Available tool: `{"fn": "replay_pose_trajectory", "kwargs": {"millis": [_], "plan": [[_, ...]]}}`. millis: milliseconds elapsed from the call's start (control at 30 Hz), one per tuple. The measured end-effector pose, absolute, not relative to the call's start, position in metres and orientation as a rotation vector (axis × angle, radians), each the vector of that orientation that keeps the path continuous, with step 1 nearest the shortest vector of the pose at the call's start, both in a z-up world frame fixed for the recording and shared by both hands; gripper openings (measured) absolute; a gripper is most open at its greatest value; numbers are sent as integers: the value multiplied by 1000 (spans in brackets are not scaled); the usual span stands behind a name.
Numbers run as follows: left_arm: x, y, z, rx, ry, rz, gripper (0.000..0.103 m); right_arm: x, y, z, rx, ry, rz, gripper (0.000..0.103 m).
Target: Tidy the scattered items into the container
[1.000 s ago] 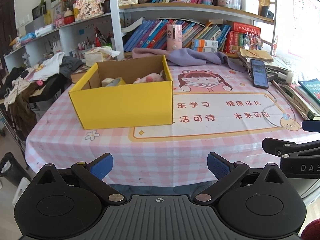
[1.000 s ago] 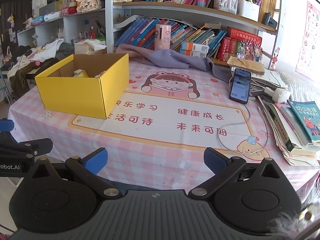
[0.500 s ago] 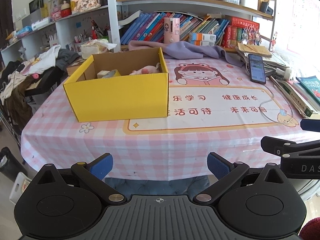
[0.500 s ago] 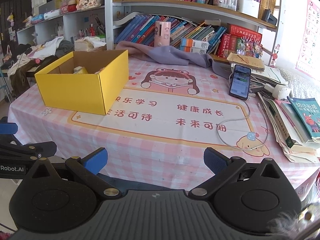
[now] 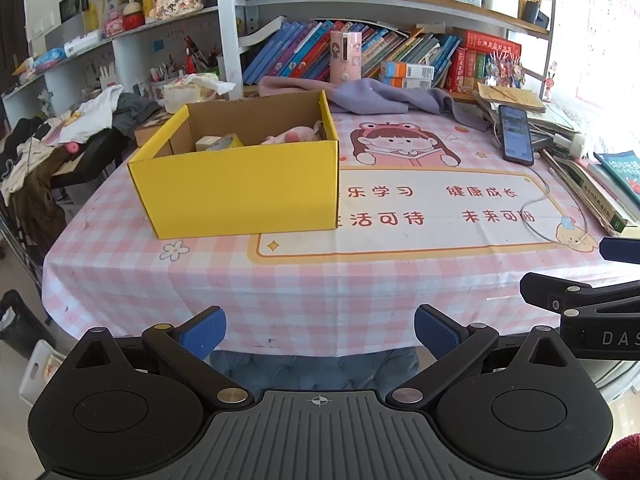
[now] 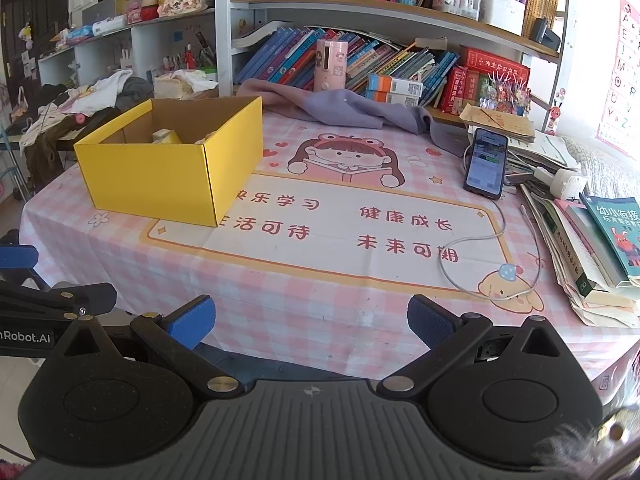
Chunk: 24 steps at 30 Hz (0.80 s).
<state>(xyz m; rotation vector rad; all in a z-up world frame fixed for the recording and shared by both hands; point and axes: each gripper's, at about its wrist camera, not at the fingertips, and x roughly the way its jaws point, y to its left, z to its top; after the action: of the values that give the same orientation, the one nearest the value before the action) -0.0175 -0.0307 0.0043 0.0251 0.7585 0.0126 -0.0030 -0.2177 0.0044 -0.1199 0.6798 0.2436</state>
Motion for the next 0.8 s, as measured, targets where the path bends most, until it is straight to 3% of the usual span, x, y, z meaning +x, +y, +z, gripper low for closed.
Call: {"fn": "replay_pose_trajectory", "kwargs": {"millis": [800], "plan": [[-14, -23, -1, 10, 783, 17, 102, 4, -209, 0, -128, 706, 256, 103]]}}
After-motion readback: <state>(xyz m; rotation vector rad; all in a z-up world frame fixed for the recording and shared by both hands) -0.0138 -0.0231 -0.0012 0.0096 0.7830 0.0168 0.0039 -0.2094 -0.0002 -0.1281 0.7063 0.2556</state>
